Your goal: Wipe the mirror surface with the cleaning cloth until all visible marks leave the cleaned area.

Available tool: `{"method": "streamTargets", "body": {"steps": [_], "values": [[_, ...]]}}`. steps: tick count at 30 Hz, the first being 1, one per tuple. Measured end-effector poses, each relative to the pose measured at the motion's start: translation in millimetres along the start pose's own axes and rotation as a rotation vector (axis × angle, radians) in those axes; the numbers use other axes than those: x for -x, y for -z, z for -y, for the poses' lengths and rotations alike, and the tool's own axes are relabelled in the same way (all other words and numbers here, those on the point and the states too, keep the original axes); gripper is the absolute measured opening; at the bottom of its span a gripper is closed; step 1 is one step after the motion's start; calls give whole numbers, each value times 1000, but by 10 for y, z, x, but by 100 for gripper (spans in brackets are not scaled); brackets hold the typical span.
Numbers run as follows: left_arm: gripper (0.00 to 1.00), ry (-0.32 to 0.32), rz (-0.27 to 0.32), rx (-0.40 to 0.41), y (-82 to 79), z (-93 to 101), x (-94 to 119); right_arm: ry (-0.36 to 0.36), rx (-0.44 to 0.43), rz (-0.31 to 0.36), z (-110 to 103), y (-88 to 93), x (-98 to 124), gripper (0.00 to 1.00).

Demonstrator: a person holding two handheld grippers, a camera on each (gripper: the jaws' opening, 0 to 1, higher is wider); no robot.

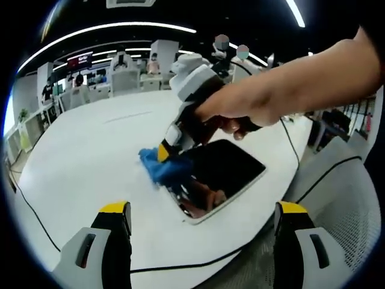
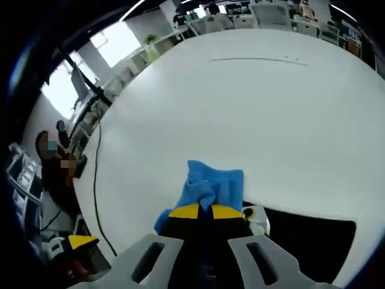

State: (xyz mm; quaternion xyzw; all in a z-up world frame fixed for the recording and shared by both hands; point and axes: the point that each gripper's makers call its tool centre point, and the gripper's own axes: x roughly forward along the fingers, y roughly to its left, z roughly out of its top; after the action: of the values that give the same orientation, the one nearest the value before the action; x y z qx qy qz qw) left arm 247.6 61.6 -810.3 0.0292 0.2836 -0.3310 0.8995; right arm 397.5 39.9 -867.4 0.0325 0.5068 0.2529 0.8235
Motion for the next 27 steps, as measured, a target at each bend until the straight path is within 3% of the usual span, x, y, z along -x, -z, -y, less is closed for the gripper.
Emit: {"method": "streamTargets", "body": {"steps": [12,27], "values": [[100,-3,-3,-4,4,-4,-1,12,50,10,-11,-12,12,0],[100,-6,-8,-11,12,-10,0,0,53,10,49,-3,24,0]]}}
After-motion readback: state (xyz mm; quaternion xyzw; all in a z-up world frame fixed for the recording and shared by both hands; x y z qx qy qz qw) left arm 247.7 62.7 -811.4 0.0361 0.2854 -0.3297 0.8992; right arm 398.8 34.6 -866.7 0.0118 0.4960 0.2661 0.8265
